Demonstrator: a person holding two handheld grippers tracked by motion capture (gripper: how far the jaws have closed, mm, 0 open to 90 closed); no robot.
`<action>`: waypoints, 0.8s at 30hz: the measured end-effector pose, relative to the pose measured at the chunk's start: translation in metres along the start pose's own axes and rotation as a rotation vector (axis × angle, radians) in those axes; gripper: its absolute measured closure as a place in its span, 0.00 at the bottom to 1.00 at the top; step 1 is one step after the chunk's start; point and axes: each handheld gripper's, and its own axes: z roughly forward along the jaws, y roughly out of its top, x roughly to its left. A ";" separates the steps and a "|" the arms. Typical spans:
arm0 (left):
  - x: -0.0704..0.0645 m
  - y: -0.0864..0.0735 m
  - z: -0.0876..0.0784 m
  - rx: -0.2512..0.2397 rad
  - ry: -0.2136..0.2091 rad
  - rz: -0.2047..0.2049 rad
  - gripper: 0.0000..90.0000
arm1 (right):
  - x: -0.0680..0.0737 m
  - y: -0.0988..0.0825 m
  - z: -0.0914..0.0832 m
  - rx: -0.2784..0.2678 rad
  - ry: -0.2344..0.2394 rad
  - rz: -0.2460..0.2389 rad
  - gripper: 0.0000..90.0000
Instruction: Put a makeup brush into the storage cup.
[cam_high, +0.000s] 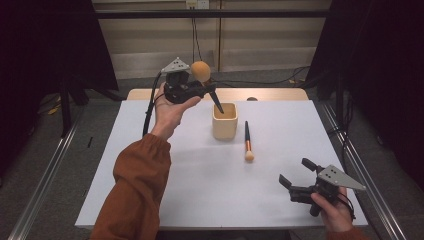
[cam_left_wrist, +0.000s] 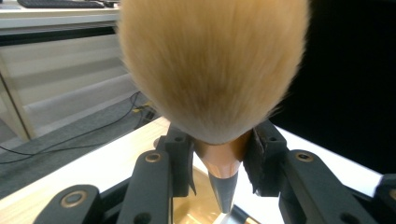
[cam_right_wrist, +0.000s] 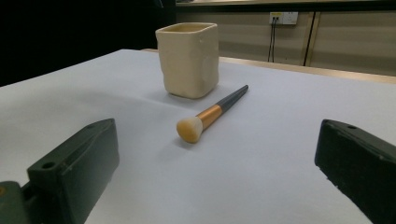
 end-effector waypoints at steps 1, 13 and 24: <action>0.001 -0.001 0.002 0.001 0.001 -0.006 0.73 | 0.000 0.000 0.000 0.000 0.006 0.002 0.00; 0.013 -0.014 0.016 0.054 0.049 -0.015 0.73 | 0.000 0.000 0.000 -0.003 0.016 -0.001 0.00; 0.015 -0.026 0.025 0.081 0.052 -0.026 0.73 | -0.001 -0.001 -0.001 -0.003 0.024 -0.004 0.00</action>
